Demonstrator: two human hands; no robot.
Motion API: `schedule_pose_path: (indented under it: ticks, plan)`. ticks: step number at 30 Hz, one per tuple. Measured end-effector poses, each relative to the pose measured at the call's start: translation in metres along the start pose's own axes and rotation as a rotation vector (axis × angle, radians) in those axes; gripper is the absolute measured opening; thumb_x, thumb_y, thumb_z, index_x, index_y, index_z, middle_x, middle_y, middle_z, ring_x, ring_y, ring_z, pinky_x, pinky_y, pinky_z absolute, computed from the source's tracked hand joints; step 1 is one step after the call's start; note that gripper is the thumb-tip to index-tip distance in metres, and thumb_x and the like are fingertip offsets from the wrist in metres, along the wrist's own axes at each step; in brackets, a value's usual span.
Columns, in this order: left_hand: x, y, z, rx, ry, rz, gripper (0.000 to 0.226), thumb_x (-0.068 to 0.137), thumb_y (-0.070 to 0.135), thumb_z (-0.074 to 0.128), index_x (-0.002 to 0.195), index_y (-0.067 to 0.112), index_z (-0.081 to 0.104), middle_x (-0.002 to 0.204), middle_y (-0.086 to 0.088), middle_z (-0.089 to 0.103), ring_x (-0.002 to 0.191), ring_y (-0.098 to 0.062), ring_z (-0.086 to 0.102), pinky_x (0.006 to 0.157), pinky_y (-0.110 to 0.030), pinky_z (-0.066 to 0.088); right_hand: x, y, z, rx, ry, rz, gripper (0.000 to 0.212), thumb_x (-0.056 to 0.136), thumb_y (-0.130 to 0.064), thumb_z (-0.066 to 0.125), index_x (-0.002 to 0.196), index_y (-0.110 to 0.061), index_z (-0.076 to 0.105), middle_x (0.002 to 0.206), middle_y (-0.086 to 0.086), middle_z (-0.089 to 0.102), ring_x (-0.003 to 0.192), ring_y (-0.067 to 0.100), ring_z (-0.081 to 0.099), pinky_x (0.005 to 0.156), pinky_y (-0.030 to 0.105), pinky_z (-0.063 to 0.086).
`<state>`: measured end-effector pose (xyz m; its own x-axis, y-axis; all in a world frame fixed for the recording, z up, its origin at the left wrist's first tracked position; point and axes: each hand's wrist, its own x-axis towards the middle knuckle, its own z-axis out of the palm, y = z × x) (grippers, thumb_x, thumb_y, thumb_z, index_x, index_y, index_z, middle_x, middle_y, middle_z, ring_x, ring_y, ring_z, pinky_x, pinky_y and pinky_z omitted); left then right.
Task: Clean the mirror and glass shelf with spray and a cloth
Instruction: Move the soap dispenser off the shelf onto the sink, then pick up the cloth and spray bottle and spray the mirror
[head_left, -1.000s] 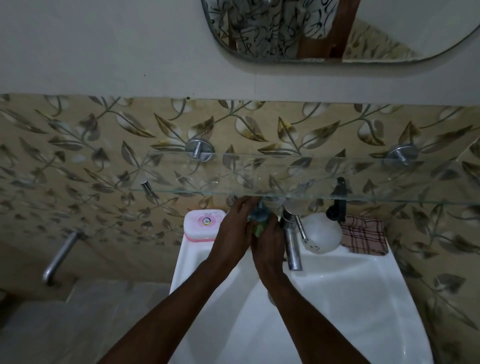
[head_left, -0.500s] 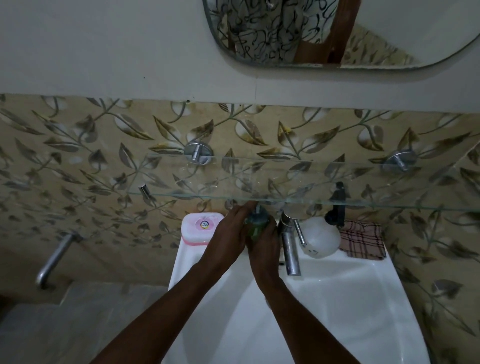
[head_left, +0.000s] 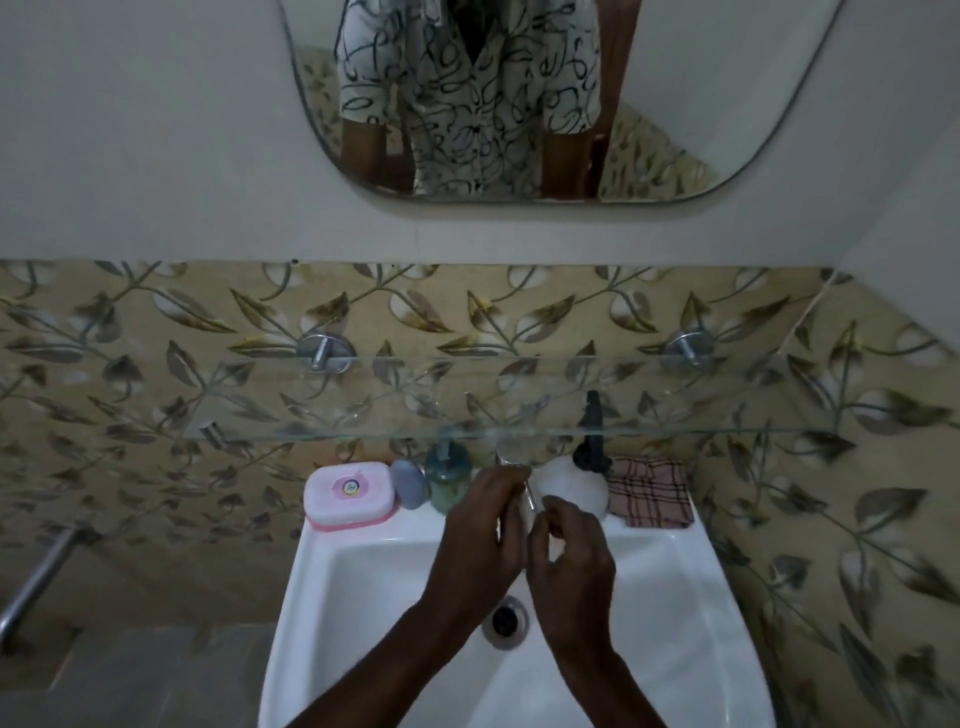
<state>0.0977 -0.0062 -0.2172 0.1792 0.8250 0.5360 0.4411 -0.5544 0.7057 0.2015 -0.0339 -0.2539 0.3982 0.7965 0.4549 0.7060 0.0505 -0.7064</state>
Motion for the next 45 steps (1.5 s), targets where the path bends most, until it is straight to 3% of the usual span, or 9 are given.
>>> schedule_pose_path:
  ticks: [9, 15, 19, 22, 29, 33, 37, 41, 45]
  plan:
    - [0.045, 0.040, 0.085, -0.025, -0.043, -0.339, 0.031, 0.090, 0.016, 0.064, 0.118, 0.005, 0.059, 0.113, -0.014, 0.063, 0.109, -0.026, 0.057, 0.094, -0.035, 0.045, 0.047, 0.067, -0.021, 0.082, -0.050, 0.148, 0.043, 0.084, 0.002, 0.066, 0.126, -0.001, 0.055, 0.118, 0.014, 0.060, 0.110, 0.027, 0.058, 0.093, 0.033, 0.049]
    - [0.060, 0.034, 0.099, 0.100, -0.021, -0.386, 0.022, 0.090, 0.024, 0.063, 0.093, 0.002, 0.069, 0.089, -0.013, 0.072, 0.085, -0.025, 0.068, 0.075, -0.036, 0.051, 0.063, 0.062, -0.005, 0.160, -0.191, 0.133, 0.038, 0.080, 0.007, 0.073, 0.115, 0.010, 0.060, 0.109, 0.024, 0.067, 0.105, 0.023, 0.058, 0.098, -0.007, 0.019]
    - [0.053, 0.043, 0.100, 0.141, -0.014, -0.403, 0.022, 0.088, 0.027, 0.064, 0.075, 0.010, 0.060, 0.070, -0.005, 0.064, 0.064, -0.017, 0.059, 0.056, -0.026, 0.036, 0.063, 0.068, -0.016, 0.156, -0.200, 0.086, 0.015, 0.094, -0.022, 0.061, 0.108, -0.019, 0.063, 0.100, 0.001, 0.066, 0.095, 0.018, 0.063, 0.097, 0.020, 0.046]
    - [0.041, 0.055, 0.101, 0.140, -0.027, -0.323, 0.027, 0.084, 0.029, 0.068, 0.108, 0.017, 0.065, 0.077, 0.002, 0.072, 0.068, -0.013, 0.066, 0.058, -0.028, 0.049, 0.048, 0.075, -0.035, 0.191, -0.123, 0.076, 0.028, 0.086, -0.044, 0.049, 0.100, -0.024, 0.062, 0.092, -0.004, 0.067, 0.088, 0.013, 0.064, 0.077, 0.026, 0.052]
    - [0.007, 0.072, 0.130, 0.134, -0.120, -0.285, 0.025, 0.085, 0.033, 0.064, 0.109, 0.023, 0.067, 0.083, 0.003, 0.076, 0.077, -0.014, 0.071, 0.067, -0.026, 0.052, 0.018, 0.102, -0.060, 0.195, -0.165, 0.310, 0.047, 0.108, -0.014, 0.033, 0.091, -0.044, 0.066, 0.082, -0.014, 0.075, 0.073, -0.005, 0.068, 0.060, 0.013, 0.052]
    - [-0.001, 0.083, 0.143, 0.107, -0.211, -0.221, 0.032, 0.083, 0.046, 0.061, 0.107, 0.028, 0.068, 0.080, 0.004, 0.077, 0.072, -0.012, 0.071, 0.062, -0.022, 0.050, 0.010, 0.116, -0.073, 0.332, -0.203, 0.491, 0.029, 0.102, -0.013, 0.046, 0.129, -0.016, 0.057, 0.120, 0.012, 0.067, 0.109, 0.031, 0.064, 0.091, 0.046, 0.053]
    - [0.024, 0.054, 0.152, -0.129, -0.089, -0.517, 0.014, 0.083, 0.039, 0.073, 0.091, 0.028, 0.071, 0.072, 0.003, 0.074, 0.068, -0.008, 0.069, 0.061, -0.022, 0.050, 0.021, 0.124, -0.075, 0.290, -0.171, 0.598, 0.050, 0.091, -0.012, 0.066, 0.137, -0.024, 0.050, 0.094, -0.006, 0.061, 0.084, 0.016, 0.062, 0.070, 0.031, 0.048]
    - [0.052, 0.002, 0.171, 0.037, -0.082, -0.664, 0.034, 0.087, 0.026, 0.073, 0.103, -0.003, 0.066, 0.102, -0.017, 0.070, 0.097, -0.028, 0.065, 0.069, -0.021, 0.035, 0.017, 0.124, -0.080, 0.322, -0.188, 0.599, 0.046, 0.090, -0.026, 0.069, 0.113, -0.058, 0.046, 0.076, -0.023, 0.062, 0.071, -0.012, 0.059, 0.061, 0.016, 0.043]
    - [0.061, -0.007, 0.196, 0.006, -0.144, -0.728, 0.022, 0.080, 0.013, 0.074, 0.092, -0.005, 0.069, 0.095, -0.020, 0.071, 0.089, -0.031, 0.067, 0.071, -0.035, 0.050, 0.015, 0.122, -0.084, 0.317, -0.191, 0.581, 0.025, 0.087, -0.021, 0.071, 0.087, -0.041, 0.055, 0.072, 0.002, 0.061, 0.062, 0.002, 0.059, 0.061, 0.027, 0.043]
